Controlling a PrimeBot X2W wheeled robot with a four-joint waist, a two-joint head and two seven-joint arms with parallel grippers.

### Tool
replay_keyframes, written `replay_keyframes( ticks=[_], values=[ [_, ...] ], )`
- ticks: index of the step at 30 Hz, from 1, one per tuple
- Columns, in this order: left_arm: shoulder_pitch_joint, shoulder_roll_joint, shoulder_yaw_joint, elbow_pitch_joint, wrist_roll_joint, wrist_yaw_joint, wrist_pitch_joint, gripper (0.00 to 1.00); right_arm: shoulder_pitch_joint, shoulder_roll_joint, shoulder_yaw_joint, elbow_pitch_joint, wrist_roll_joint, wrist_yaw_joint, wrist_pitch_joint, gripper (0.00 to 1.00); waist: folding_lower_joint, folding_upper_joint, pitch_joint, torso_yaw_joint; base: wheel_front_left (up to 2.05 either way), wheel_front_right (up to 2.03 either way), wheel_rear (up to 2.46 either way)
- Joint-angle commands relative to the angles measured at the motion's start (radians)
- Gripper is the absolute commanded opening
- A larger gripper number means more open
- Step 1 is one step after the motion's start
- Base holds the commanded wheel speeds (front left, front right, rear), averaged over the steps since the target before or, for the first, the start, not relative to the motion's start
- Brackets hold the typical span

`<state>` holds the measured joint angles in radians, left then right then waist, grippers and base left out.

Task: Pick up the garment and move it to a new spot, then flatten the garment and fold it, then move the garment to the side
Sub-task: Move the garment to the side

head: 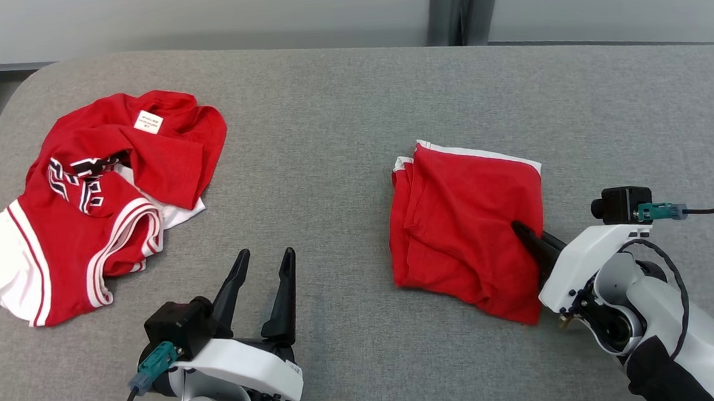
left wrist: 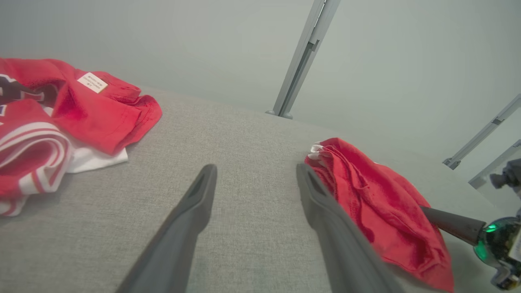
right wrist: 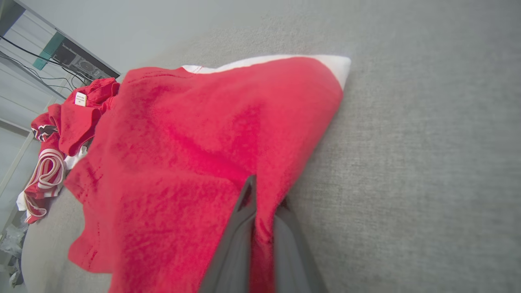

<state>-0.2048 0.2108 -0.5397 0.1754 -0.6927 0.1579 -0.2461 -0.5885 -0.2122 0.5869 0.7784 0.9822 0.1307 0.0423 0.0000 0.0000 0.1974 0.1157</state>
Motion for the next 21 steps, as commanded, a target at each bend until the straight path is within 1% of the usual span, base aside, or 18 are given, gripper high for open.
replay_keyframes(
  ticks=[1, 5, 9, 15, 21],
  values=[
    [-0.012, 0.008, 0.005, -0.003, 0.004, 0.004, 0.001, 1.0, -0.015, -0.017, 0.005, 0.007, -0.011, 0.0, -0.013, 0.0, 0.0, 0.0, 0.0, -0.025, 0.0, 0.0, 0.0],
    [-0.013, 0.015, 0.009, -0.011, 0.004, 0.009, 0.004, 1.0, -0.037, -0.039, 0.024, 0.006, -0.027, 0.0, -0.014, 0.0, 0.0, 0.0, 0.006, -0.073, 0.0, 0.0, 0.0],
    [-0.017, 0.02, 0.01, -0.024, 0.006, 0.017, 0.006, 1.0, -0.066, -0.079, 0.041, -0.004, -0.038, 0.0, 0.003, 0.0, 0.0, 0.0, 0.016, -0.13, 0.0, 0.0, 0.0],
    [-0.025, 0.03, 0.006, -0.048, 0.011, 0.021, 0.016, 1.0, -0.109, -0.164, 0.067, -0.022, -0.07, 0.0, 0.037, 0.0, 0.0, 0.0, 0.033, -0.223, 0.0, 0.0, 0.0],
    [-0.04, 0.038, -0.004, -0.068, 0.02, 0.026, 0.033, 1.0, -0.16, -0.245, 0.086, -0.038, -0.097, 0.0, 0.073, 0.0, 0.0, 0.0, 0.053, -0.295, 0.0, 0.0, 0.0]
  ],
)
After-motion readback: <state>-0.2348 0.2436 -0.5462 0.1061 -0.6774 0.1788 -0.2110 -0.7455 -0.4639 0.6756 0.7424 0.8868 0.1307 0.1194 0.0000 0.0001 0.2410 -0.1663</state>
